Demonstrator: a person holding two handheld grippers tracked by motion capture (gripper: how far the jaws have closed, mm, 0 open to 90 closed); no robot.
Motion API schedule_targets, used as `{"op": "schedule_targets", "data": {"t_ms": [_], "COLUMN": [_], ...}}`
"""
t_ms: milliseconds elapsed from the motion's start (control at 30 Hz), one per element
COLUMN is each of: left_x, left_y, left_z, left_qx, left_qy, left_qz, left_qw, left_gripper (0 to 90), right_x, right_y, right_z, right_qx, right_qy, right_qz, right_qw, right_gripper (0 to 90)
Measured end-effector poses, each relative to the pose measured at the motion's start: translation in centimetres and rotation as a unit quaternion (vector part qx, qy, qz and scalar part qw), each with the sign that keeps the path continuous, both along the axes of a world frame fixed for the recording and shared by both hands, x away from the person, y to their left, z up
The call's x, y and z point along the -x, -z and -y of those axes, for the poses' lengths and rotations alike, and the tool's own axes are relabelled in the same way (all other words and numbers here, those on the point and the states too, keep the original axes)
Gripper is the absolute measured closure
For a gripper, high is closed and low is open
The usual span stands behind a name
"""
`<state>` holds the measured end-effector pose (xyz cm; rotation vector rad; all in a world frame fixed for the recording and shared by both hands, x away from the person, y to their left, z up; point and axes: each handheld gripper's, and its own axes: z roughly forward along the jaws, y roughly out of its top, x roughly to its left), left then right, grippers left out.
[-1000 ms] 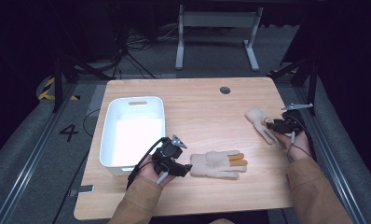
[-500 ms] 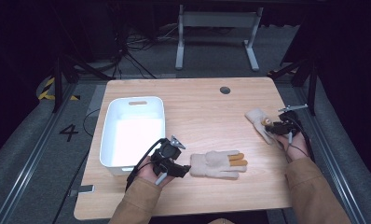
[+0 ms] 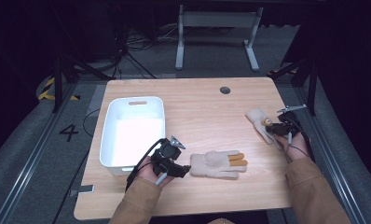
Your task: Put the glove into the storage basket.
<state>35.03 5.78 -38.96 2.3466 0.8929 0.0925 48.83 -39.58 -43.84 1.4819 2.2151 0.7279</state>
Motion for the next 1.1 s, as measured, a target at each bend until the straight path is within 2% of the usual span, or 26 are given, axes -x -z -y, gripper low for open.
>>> {"op": "schedule_targets", "data": {"t_ms": [100, 333, 467, 533, 633, 733, 867, 933, 1033, 1100], "left_x": [0.0, -0.1, -0.1, -0.2, -0.4, -0.5, -0.6, -0.6, -0.7, -0.8], "left_y": [0.0, 0.0, 0.0, 0.0, 0.0, 0.0, 0.1, 0.1, 0.0, -0.1], "left_z": [0.0, 0.0, 0.3, 0.5, 0.7, 0.9, 1.5, 1.6, 1.6, 1.6], "left_qx": [-0.001, 0.0, -0.002, -0.001, 0.0, -0.001, -0.003, -0.002, 0.0, 0.001], "left_qy": [0.0, 0.002, 0.005, 0.008, 0.012, 0.016, 0.026, 0.027, 0.028, 0.028], "left_qz": [0.0, 0.0, 0.0, 0.0, -0.001, -0.002, -0.002, -0.002, -0.001, -0.001], "left_qw": [1.0, 1.0, 1.0, 1.0, 0.9999, 0.9999, 0.9996, 0.9996, 0.9996, 0.9996], "left_gripper": [38.7, 38.8, 38.8, 38.8, 38.8, 38.7, 38.7, 38.7, 38.7, 38.7], "right_x": [0.1, 0.3, 0.8, 1.3, 1.7, 2.2, 3.2, 3.4, 4.1, 4.6], "right_y": [-0.1, -0.7, -1.8, -2.9, -3.7, -4.3, -5.5, -5.7, -6.6, -7.3], "right_z": [-0.1, -0.2, -0.3, -0.4, -0.5, -0.7, -1.4, -1.5, -1.8, -1.9], "right_qx": [0.0, 0.001, -0.002, -0.006, -0.031, -0.03, -0.024, -0.023, -0.019, -0.02], "right_qy": [-0.005, -0.016, -0.023, -0.035, -0.067, -0.078, -0.111, -0.113, -0.131, -0.148], "right_qz": [0.003, 0.0, 0.003, 0.003, -0.001, 0.002, 0.005, 0.005, 0.011, 0.016], "right_qw": [1.0, 0.9999, 0.9997, 0.9994, 0.9973, 0.9965, 0.9935, 0.9934, 0.9912, 0.9886], "right_gripper": [72.8, 75.5, 76.4, 76.7, 76.8, 76.9, 77.0, 77.0, 77.0, 77.0]}}
